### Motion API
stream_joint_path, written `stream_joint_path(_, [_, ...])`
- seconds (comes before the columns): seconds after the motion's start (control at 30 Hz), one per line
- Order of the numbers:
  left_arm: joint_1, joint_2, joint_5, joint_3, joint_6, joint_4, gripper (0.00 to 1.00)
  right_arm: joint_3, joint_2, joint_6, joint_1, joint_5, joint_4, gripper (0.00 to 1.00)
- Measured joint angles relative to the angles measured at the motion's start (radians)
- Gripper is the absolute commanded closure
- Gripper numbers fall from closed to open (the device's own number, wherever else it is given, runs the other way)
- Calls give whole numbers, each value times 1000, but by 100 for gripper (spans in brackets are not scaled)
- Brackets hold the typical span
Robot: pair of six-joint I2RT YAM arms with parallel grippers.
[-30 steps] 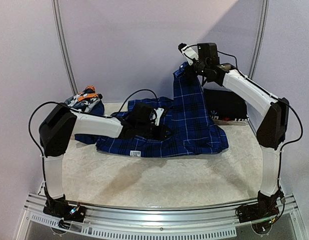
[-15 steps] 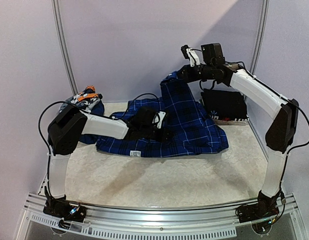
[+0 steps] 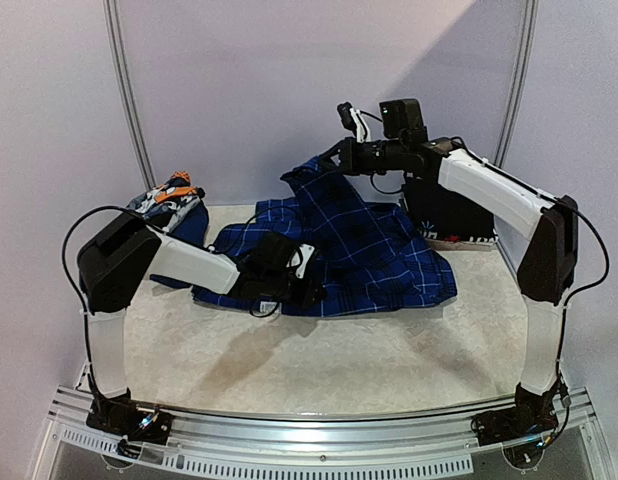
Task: Fold and stack the mixed laundry pile
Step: Fold the flattened shirt at the center of the board.
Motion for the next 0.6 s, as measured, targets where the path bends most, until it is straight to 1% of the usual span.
stream_joint_path(0.37, [17,-294,-56,-296,22,57,49,27,167,138,18,-49,116,100])
stream_joint_path(0.53, [36,-420,-111,-435,26,56,47,52,244,217,45,-51,219,100])
stream_joint_path(0.6, [49,-481,-140,-492,23,64,43,61,279,257,59,-51,271,100])
